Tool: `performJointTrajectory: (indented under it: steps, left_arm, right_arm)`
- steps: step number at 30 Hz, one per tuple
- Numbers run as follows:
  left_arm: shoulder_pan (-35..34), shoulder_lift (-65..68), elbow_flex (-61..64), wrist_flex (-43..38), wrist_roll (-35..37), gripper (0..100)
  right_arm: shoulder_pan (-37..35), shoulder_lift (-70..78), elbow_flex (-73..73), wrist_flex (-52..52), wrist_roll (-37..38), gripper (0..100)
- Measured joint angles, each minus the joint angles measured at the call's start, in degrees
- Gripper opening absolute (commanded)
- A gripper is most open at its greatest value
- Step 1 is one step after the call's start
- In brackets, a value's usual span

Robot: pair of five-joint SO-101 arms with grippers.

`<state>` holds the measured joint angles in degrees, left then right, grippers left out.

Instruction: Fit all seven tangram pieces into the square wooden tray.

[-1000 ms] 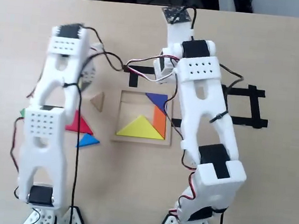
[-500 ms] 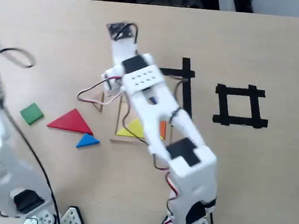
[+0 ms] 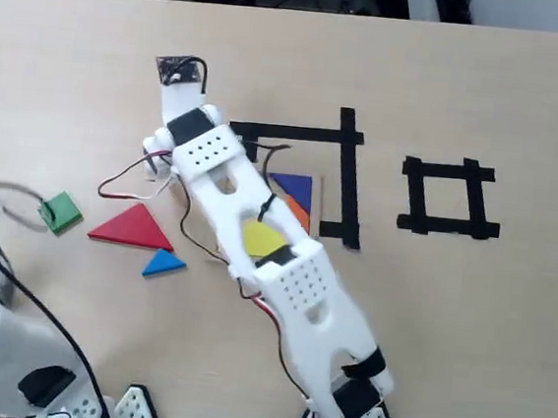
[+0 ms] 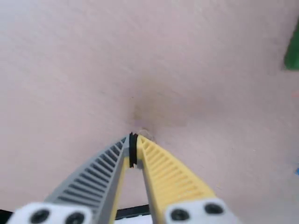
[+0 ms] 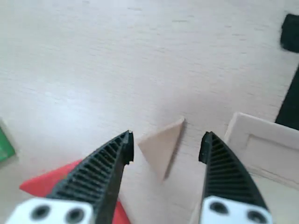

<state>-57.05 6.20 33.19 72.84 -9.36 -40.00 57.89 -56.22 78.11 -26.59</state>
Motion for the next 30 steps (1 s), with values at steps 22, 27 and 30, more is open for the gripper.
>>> performJointTrajectory:
  steps: [22,27,30]
  left_arm:
    - [-6.95,-17.58,19.6,-11.08,-2.99,3]
    - [-6.95,-17.58,19.6,-11.16,-2.99,3]
    - [-6.95,-17.58,19.6,-11.16,-2.99,3]
  right_arm:
    - [-2.02,18.81,-34.73,15.74,-9.76,24.3]
    - [-3.6,18.81,-33.14,15.74,-9.93,24.3]
    - [-3.87,18.81,-32.26,15.74,-9.93,24.3]
